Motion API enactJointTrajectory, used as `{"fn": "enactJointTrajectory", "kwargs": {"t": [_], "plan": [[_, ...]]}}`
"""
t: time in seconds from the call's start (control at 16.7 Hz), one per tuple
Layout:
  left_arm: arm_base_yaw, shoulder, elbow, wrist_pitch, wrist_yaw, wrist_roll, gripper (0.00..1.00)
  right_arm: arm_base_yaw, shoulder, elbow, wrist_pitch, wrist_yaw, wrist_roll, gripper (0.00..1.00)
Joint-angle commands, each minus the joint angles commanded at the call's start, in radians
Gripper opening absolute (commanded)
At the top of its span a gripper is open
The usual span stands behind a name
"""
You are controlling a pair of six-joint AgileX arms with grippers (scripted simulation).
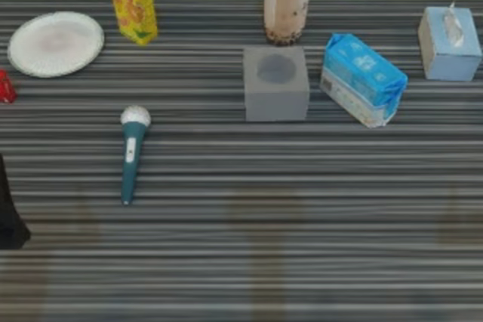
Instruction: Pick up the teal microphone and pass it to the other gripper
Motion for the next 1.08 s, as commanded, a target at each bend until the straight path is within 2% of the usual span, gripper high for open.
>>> {"fn": "enactJointTrajectory", "kwargs": {"t": [0.24,0.48,1.08], "plan": [[-0.008,0.031,0.028,-0.018,0.000,-0.006,1.00,0.000,0.000,0.000,0.000,0.000,0.000,1.00],[-0.046,0.221,0.187,-0.119,-0.002,-0.041,1.00,0.000,0.000,0.000,0.000,0.000,0.000,1.00],[-0.199,1.208,0.812,-0.564,-0.017,-0.178,1.00,0.000,0.000,0.000,0.000,0.000,0.000,1.00]]}}
